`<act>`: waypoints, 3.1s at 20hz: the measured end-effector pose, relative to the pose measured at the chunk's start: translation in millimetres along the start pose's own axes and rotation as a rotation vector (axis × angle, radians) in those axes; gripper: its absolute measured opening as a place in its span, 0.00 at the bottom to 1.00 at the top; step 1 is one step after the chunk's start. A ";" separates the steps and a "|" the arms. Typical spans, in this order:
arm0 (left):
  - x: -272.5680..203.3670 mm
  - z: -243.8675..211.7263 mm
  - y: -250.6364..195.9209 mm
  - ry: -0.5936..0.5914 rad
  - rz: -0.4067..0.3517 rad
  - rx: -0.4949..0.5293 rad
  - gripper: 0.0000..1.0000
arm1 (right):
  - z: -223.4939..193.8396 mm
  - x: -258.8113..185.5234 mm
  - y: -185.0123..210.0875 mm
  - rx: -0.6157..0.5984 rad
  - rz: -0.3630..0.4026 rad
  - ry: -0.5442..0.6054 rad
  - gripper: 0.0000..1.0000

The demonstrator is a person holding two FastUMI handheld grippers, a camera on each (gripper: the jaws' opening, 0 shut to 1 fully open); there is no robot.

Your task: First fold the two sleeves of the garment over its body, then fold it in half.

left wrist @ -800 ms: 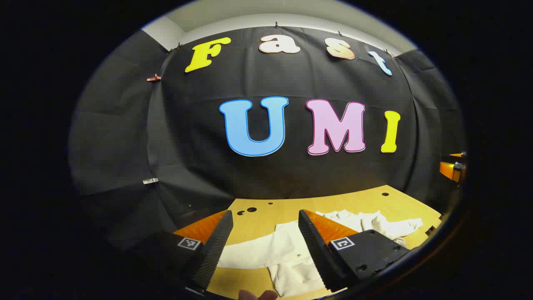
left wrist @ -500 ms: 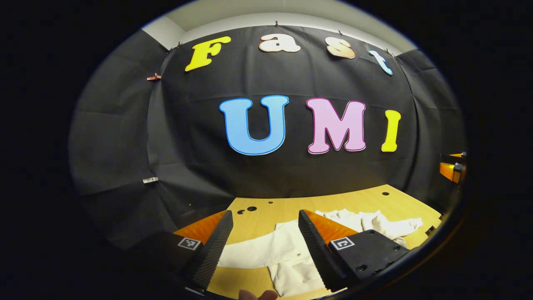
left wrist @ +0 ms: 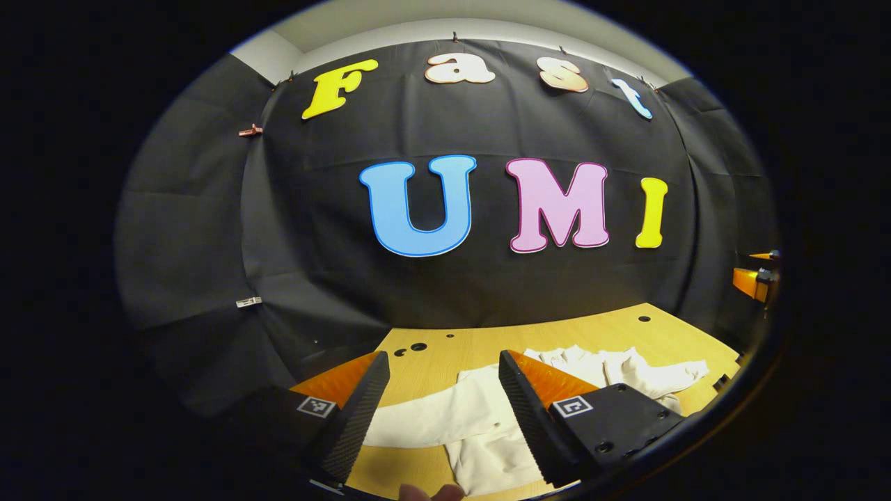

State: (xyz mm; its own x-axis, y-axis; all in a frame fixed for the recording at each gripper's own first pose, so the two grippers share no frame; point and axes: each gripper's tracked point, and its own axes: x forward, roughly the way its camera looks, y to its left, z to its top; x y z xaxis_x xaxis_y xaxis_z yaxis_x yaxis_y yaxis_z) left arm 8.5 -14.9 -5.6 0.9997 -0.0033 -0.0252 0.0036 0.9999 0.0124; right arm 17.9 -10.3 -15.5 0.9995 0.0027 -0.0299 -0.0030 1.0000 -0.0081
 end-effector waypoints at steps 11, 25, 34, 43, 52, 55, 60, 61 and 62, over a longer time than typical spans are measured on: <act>14.5 -13.2 -31.2 0.056 0.022 0.023 0.97 | -150.0 39.1 -57.8 0.046 -0.044 0.383 0.97; 30.6 -27.7 -66.4 0.151 0.136 0.016 0.97 | -330.3 91.1 -92.0 0.172 -0.059 0.782 0.97; 29.3 -36.5 -49.0 0.178 0.159 0.035 0.99 | -357.6 96.8 -78.7 0.245 -0.029 0.844 0.57; 41.9 -46.3 3.9 0.171 0.110 -0.007 0.99 | -310.8 86.9 -51.5 0.407 -0.061 0.747 0.07; 59.7 -67.7 71.2 0.177 0.109 -0.077 0.99 | -201.6 87.4 40.5 0.466 0.065 0.566 0.07; 62.6 -73.8 91.1 0.182 0.120 -0.079 0.99 | -178.7 87.5 86.7 0.467 0.140 0.535 0.07; 63.1 -90.3 121.1 0.199 0.141 -0.096 0.99 | -153.2 80.7 176.5 0.466 0.289 0.511 0.07; 62.8 -93.6 127.3 0.203 0.146 -0.096 0.99 | -148.1 79.8 192.7 0.466 0.317 0.508 0.07; 61.6 -97.3 134.0 0.206 0.152 -0.096 0.99 | -146.5 78.2 210.6 0.466 0.345 0.511 0.07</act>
State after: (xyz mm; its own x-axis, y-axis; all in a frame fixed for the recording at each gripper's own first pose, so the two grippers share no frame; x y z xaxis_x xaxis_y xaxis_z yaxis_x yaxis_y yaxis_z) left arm 68.1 120.1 -102.7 0.9622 0.1402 -0.2333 -0.1588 0.9853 -0.0628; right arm 91.1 199.3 -165.9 0.8059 0.4243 -0.4129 -0.1860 0.8435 0.5038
